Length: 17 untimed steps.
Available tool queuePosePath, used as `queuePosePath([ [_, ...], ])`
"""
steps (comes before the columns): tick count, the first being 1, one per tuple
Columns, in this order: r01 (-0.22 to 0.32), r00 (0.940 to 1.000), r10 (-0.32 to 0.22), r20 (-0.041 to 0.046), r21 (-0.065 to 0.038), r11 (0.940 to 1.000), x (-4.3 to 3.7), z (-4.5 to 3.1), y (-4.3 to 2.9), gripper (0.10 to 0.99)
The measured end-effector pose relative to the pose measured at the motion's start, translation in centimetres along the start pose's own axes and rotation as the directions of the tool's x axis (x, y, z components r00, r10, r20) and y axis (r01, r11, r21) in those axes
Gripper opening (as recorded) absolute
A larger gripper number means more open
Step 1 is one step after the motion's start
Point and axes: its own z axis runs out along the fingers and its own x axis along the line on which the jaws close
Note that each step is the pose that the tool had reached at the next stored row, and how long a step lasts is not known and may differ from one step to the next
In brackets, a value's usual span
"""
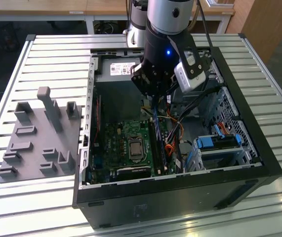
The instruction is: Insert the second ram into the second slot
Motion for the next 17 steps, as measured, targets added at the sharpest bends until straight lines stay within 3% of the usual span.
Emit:
queuePosePath([
  [17,0.000,1.0000,0.000,0.0000,0.000,1.0000,-0.01,0.34,-0.01,0.137],
])
